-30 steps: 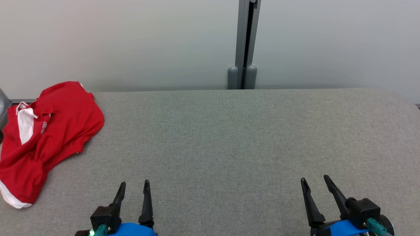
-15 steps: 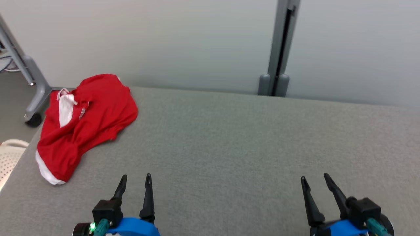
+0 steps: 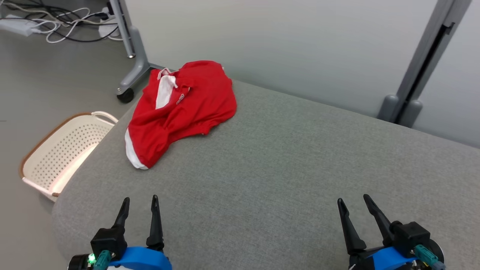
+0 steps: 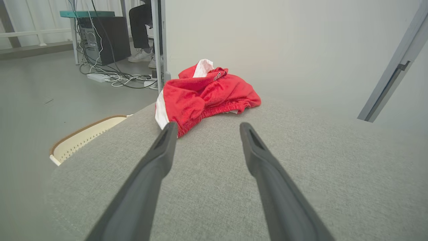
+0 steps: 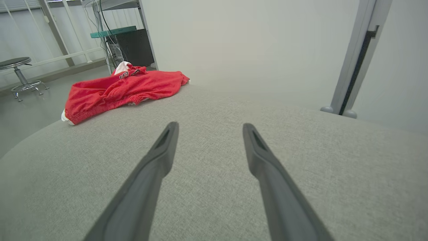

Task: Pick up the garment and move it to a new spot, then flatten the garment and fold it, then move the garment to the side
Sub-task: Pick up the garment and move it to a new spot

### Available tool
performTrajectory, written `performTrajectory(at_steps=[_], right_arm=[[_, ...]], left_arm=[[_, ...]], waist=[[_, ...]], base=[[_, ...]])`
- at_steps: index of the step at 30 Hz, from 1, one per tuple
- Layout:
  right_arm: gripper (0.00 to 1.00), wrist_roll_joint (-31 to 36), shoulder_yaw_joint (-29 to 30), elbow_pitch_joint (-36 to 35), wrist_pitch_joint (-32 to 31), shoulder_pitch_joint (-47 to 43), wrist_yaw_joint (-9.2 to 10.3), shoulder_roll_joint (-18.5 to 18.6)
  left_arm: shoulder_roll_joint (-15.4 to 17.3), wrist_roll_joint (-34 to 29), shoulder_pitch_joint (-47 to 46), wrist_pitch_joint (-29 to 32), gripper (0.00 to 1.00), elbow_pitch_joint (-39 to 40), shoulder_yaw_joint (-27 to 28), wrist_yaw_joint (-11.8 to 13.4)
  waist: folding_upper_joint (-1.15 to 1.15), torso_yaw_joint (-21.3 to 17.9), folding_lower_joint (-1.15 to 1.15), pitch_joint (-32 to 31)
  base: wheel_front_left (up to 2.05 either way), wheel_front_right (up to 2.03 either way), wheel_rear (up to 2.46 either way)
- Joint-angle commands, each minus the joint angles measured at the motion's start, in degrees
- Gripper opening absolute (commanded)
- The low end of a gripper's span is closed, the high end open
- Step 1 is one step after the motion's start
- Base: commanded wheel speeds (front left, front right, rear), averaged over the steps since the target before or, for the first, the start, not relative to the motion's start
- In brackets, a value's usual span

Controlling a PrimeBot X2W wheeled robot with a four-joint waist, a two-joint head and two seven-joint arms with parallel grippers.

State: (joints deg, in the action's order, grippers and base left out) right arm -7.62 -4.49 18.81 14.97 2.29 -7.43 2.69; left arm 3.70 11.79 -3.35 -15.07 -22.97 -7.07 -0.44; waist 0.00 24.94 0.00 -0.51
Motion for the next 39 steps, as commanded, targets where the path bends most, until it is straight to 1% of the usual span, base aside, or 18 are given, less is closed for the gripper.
performTrajectory(at_steps=[1,6,12,14,16,18,22,23,24,25,26,29,33,37,39], right_arm=[[1.0,0.53,0.04,0.16,0.34,0.85,-0.11,0.35],[1.0,0.64,-0.66,0.45,0.34,1.12,-0.11,0.36],[1.0,0.48,-1.46,0.43,0.34,1.25,-0.11,0.37],[1.0,0.22,-1.53,0.43,0.34,1.6,-0.11,0.35],[1.0,0.86,-0.7,-0.16,0.34,2.4,-0.06,0.35],[1.0,1.12,-0.06,-0.59,0.34,2.76,-0.07,0.34],[1.0,2.73,0.97,-1.42,0.34,3.8,-0.06,0.35],[1.0,2.73,0.97,-1.42,0.34,3.8,-0.06,0.35],[1.0,3.7,1.5,-1.81,0.34,4.5,-0.06,0.33],[1.0,4.31,1.62,-2.11,0.34,5.09,-0.06,0.35],[1.0,4.31,1.62,-2.11,0.34,5.09,-0.06,0.35],[1.0,5.85,1.93,-2.9,0.34,6.63,-0.06,0.35],[1.0,8.7,2.28,-3.92,0.34,8.36,-0.06,0.34],[1.0,10.72,2.03,-4.3,0.34,9.71,-0.06,0.35],[1.0,10.95,1.45,-4.41,0.34,10.05,-0.06,0.35]], left_arm=[[0.13,-0.24,0.59,-0.16,1.0,0.37,0.29,0.13],[-0.05,-0.09,1.58,-0.16,1.0,0.85,1.41,0.13],[-0.1,-0.62,1.28,-0.16,1.0,0.83,2.17,0.52],[0.18,-0.9,0.1,-0.16,1.0,0.98,3.16,1.17],[1.74,-1.04,-2.03,-0.16,1.0,1.75,5.12,1.93],[3.43,-1.19,-4.23,-0.16,1.0,2.29,6.53,1.99],[8.66,-1.22,-10.6,0.14,1.0,2.01,9.71,1.82],[8.66,-1.22,-10.6,0.14,1.0,2.01,9.71,1.82],[11.71,-1.21,-14.55,1.37,1.0,1.41,10.9,1.45],[12.92,-1.38,-16.29,2.39,1.0,1.15,11.25,1.5],[12.92,-1.38,-16.29,2.39,1.0,1.15,11.25,1.5],[16.77,-1.17,-20.95,7.04,1.0,-0.3,11.5,0.09],[20.81,-0.19,-25.94,15.3,1.0,-4.03,11.08,-2.58],[22.7,1.69,-28.62,21.11,1.0,-8.92,10.6,-4.64],[22.91,3.14,-29.09,23.4,1.0,-11.57,10.23,-5.47]], waist=[[0.0,2.06,0.0,1.37],[0.0,3.02,0.0,1.6],[0.0,2.09,0.0,2.02],[0.0,1.36,0.0,2.41],[0.0,-0.02,0.0,3.45],[0.0,-0.88,0.0,4.34],[0.0,-2.68,0.0,6.61],[0.0,-2.68,0.0,6.61],[0.0,-3.68,0.0,8.09],[0.0,-4.3,0.0,9.11],[0.0,-4.3,0.0,9.11],[0.0,-6.19,0.0,12.23],[0.0,-8.22,0.0,15.79],[0.0,-10.11,0.0,19.15],[0.0,-10.99,0.0,20.47]], base=[[0.0,0.0,0.0],[0.0,0.0,0.0],[0.0,0.0,0.0],[0.0,0.0,0.0],[0.0,0.0,0.0],[0.0,0.0,0.0],[0.0,0.0,0.0],[0.0,0.0,0.0],[0.0,0.0,0.0],[0.0,0.0,0.0],[0.0,0.0,0.0],[0.0,0.0,0.0],[0.0,0.0,0.0],[0.0,0.0,0.0],[0.0,0.0,0.0]])
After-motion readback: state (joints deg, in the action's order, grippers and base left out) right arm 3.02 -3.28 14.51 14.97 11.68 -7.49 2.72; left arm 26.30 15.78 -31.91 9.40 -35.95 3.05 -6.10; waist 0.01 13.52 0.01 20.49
